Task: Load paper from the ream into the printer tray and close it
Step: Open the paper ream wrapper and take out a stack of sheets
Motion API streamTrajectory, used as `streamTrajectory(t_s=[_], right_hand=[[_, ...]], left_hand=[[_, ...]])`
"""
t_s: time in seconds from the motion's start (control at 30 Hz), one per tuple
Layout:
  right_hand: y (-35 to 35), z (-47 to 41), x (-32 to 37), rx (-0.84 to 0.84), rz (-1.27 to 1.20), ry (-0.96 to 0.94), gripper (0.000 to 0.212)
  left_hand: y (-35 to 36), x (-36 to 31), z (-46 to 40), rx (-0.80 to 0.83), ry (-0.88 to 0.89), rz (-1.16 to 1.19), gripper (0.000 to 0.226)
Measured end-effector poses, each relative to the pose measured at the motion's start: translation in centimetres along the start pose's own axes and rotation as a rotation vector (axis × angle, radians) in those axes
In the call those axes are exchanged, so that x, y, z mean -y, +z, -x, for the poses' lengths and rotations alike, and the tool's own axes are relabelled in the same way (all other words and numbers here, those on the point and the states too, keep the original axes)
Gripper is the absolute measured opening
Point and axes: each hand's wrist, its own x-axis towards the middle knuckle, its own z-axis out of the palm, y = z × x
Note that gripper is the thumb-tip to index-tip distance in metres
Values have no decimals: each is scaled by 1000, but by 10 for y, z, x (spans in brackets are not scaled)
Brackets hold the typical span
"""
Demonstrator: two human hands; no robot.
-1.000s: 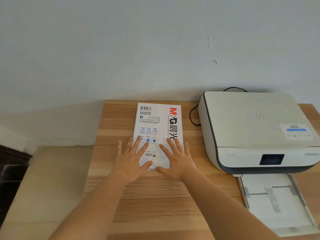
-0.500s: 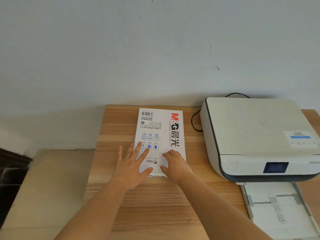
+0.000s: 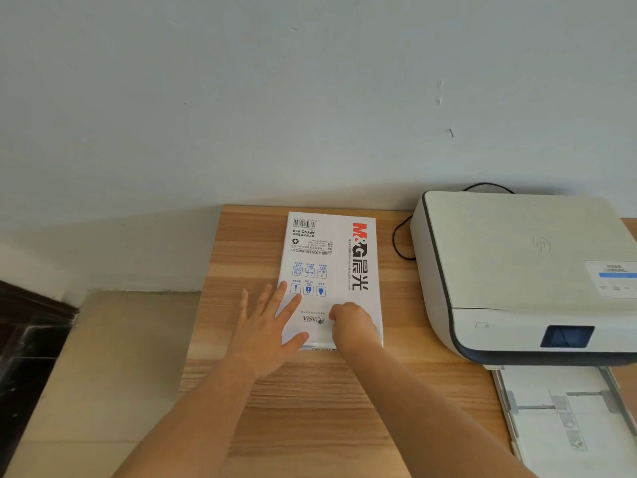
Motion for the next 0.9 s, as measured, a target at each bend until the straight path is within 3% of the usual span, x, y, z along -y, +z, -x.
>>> streamTrajectory(t_s=[0.37, 0.9], right_hand=[[6, -1, 0, -21, -33, -15, 33], [29, 32, -18, -193, -88, -304, 22]], left_hand=[[-1, 5, 4, 16, -14, 8, 81], [0, 0, -1, 16, -27, 8, 86]])
